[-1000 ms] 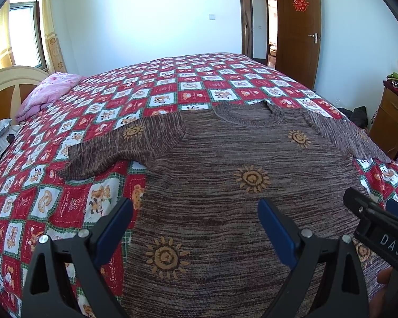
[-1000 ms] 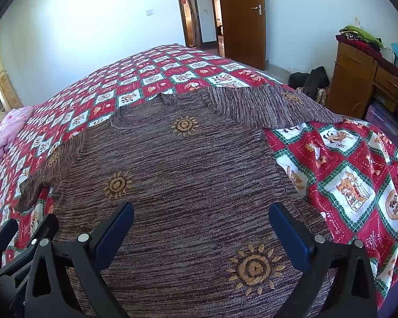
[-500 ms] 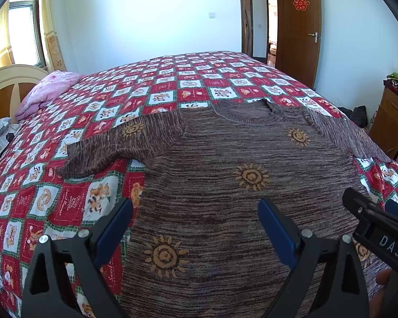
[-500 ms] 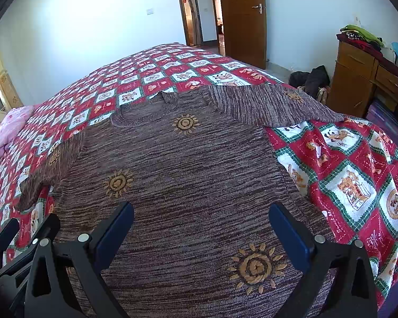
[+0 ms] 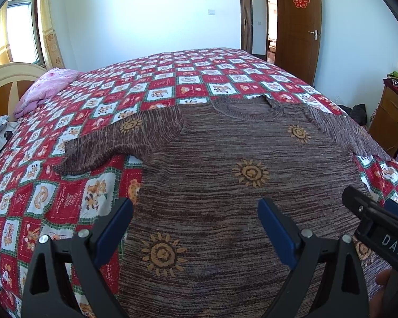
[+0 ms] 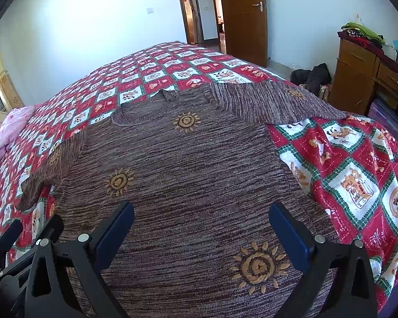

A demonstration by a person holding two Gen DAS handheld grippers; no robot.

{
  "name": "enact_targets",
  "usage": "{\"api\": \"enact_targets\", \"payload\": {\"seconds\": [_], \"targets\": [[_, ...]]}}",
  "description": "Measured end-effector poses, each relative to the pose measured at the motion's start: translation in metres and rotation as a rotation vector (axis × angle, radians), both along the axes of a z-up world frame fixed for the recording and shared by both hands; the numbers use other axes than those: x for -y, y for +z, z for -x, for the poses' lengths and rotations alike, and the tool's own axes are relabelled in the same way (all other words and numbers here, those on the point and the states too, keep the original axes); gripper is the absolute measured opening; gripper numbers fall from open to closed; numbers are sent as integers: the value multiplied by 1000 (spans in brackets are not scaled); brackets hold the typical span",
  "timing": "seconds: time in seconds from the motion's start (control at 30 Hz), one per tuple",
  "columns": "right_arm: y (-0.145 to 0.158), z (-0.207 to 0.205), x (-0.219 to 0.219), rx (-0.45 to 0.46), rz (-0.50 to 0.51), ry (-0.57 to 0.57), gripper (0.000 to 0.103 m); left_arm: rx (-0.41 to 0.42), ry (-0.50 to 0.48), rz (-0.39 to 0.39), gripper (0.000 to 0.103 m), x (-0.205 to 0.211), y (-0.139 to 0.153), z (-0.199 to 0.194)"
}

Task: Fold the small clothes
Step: 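Grasp the sweater sleeve with the right gripper and lift it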

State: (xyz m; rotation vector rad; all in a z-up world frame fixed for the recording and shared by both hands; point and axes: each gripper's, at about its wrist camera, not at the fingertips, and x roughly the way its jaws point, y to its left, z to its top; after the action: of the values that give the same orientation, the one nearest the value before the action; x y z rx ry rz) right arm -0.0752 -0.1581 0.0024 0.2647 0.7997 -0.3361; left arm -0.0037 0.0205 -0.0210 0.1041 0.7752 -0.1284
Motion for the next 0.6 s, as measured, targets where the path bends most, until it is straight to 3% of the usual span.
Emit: {"api": "enact_targets", "payload": {"seconds": [0.2, 0.27, 0.3, 0.33, 0.43, 0.6], "targets": [[4, -5, 19, 33, -10, 8, 102, -17, 12, 0, 97, -6, -9, -17], [11, -7, 39, 64, -34, 1, 96, -18, 13, -10, 97, -7, -11, -28], [15, -9, 51, 79, -52, -1, 86, -19, 12, -17, 97, -6, -11, -34], [20, -12, 68, 89, -79, -4, 77, -18, 13, -27, 97, -5, -11, -44], [30, -23, 122, 91, -129, -75, 71, -3, 33, -42, 97, -6, -9, -64], [31, -26, 251, 194, -295, -321, 52, 17, 88, -15, 99, -10, -19, -95]]}}
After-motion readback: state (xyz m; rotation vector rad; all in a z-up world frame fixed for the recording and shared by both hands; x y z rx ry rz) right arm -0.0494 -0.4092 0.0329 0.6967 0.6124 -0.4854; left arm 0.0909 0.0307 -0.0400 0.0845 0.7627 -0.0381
